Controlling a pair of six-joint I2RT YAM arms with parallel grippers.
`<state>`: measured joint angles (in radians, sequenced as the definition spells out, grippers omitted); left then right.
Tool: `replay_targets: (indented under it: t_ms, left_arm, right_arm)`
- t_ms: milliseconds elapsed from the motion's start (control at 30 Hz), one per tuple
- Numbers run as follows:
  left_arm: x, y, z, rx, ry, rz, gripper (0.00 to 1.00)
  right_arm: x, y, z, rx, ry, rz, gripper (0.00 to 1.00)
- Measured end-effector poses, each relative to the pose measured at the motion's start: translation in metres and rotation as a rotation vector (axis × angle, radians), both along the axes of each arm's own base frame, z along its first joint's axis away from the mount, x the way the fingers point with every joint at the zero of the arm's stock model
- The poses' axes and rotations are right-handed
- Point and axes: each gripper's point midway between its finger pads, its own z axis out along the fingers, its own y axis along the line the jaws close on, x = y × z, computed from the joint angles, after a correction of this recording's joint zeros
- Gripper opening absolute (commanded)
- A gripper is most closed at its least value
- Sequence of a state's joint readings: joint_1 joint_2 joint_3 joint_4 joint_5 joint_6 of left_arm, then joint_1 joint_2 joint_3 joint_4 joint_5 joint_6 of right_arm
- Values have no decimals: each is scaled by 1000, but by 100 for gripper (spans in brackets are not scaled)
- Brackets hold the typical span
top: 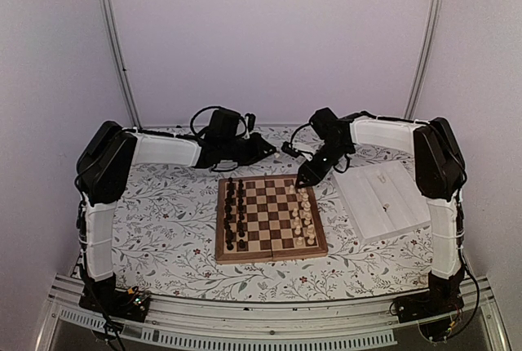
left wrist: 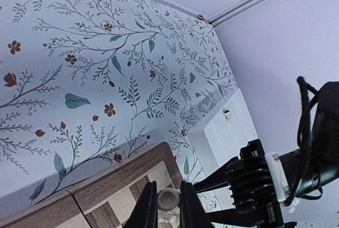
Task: Set up the chess pieces on the board
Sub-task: Place the chess piece on the chessboard.
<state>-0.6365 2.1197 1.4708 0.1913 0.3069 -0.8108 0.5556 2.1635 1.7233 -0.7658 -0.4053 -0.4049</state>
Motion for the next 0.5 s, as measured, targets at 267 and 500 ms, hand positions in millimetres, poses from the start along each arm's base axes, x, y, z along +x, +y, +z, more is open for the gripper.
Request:
replay_targets:
  t_ms: [267,500]
  left_arm:
    - [-3,-6,1,120,-127,-63,0]
    - [-13,-39,18,271,-370,-130,0]
  right_arm:
    - [28,-16,42,83,-33,-62,38]
    - [46,-114,109,199,-142,-227,40]
